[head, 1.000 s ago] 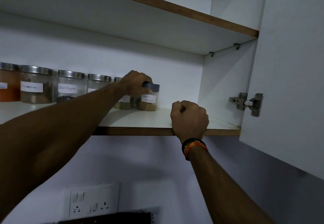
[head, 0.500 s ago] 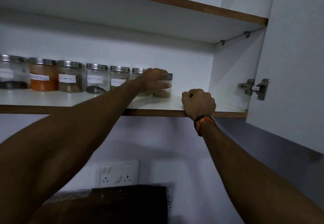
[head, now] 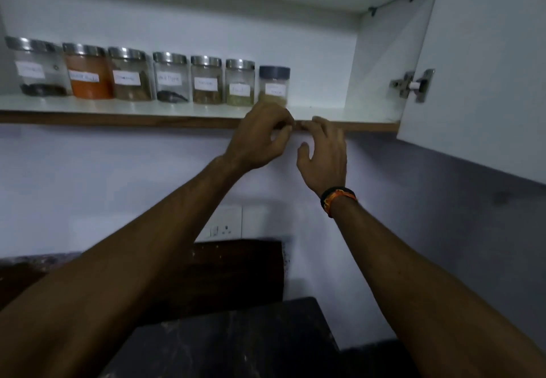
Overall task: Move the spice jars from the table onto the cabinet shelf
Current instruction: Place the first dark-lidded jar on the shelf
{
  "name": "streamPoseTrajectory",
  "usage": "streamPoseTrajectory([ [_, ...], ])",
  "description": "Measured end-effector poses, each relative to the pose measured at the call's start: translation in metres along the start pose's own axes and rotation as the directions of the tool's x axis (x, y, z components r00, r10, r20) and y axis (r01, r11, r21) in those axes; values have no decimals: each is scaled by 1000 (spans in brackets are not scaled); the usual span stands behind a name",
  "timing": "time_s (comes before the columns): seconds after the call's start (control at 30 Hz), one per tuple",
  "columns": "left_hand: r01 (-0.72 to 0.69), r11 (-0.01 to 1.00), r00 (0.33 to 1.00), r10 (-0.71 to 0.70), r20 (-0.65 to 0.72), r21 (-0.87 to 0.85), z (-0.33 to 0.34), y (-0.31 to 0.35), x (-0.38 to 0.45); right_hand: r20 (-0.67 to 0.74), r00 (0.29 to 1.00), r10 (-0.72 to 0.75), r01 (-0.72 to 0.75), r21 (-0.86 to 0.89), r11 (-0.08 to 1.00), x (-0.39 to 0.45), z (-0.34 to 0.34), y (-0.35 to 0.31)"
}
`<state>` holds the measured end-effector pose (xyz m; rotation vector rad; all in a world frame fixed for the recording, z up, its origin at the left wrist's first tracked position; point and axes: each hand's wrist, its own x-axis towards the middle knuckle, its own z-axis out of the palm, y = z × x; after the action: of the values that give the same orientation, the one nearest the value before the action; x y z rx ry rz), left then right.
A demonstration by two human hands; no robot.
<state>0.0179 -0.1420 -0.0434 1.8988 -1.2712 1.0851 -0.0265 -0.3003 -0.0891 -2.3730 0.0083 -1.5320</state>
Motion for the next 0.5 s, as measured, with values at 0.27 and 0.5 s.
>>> streamPoseTrajectory([
  [0.27,295,953,918,-263,297,-67,38,31,-140,328,875,356,-384,24,923,-140,0,15],
  [0.5,500,865,616,-326,717,-36,69,58,-264,572,624,533,-577,-125,807,-276,-1,13],
])
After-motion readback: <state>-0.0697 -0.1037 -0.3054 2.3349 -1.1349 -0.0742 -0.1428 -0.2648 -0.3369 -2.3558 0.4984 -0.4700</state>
